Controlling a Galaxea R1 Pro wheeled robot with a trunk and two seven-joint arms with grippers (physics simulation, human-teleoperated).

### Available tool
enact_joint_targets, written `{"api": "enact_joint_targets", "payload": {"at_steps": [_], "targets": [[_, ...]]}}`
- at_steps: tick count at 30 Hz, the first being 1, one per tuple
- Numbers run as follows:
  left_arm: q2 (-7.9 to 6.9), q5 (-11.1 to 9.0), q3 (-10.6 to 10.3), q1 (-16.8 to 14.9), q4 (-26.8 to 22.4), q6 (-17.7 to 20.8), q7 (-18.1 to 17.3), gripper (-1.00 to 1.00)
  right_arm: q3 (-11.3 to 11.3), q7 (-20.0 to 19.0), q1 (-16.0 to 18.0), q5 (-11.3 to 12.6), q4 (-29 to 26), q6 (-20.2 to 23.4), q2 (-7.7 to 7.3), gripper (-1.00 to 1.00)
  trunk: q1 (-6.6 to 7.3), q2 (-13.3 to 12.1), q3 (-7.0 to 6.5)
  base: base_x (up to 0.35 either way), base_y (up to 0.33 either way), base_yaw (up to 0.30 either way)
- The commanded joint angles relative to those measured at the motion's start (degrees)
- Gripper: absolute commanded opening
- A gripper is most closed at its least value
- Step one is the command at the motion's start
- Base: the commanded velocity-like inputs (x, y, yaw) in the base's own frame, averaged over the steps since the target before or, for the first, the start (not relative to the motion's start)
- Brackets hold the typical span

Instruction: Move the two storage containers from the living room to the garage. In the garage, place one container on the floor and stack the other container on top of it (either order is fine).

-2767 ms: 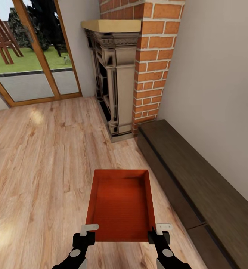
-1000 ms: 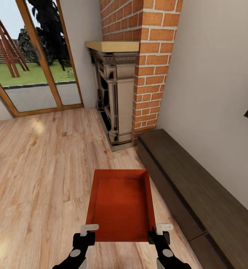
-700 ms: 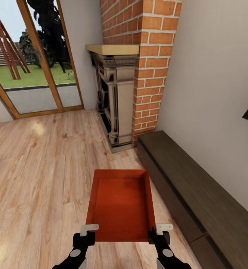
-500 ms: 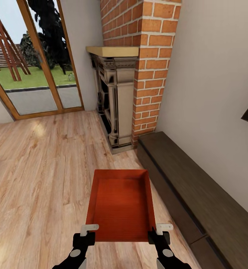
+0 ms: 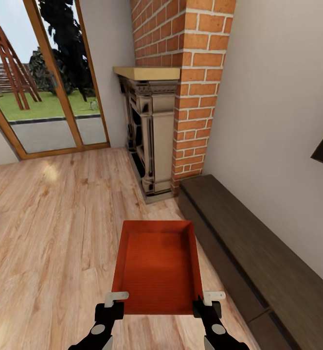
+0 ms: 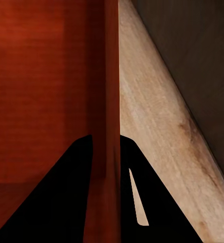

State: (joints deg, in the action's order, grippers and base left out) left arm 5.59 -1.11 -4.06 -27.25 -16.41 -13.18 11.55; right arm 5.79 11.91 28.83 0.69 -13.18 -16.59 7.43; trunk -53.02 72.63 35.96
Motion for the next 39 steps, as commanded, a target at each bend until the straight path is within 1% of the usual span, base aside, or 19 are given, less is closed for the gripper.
{"api": "enact_joint_targets", "payload": {"at_steps": [1,39], "targets": [[-0.23,-0.92,-0.37,0.01,0.33,-0.34,0.76,-1.0,-0.15,0.4,0.11,-0.08,-0.08,-5.42,-0.05,-1.0,0.0,0.02,-0.05,0.0,0.0,0.0],[-0.23,-0.92,-0.38,0.01,0.33,-0.35,0.76,-1.0,-0.13,0.36,0.09,-0.08,-0.08,-5.42,-0.05,-1.0,0.0,0.02,-3.61,0.0,0.0,0.0]]}}
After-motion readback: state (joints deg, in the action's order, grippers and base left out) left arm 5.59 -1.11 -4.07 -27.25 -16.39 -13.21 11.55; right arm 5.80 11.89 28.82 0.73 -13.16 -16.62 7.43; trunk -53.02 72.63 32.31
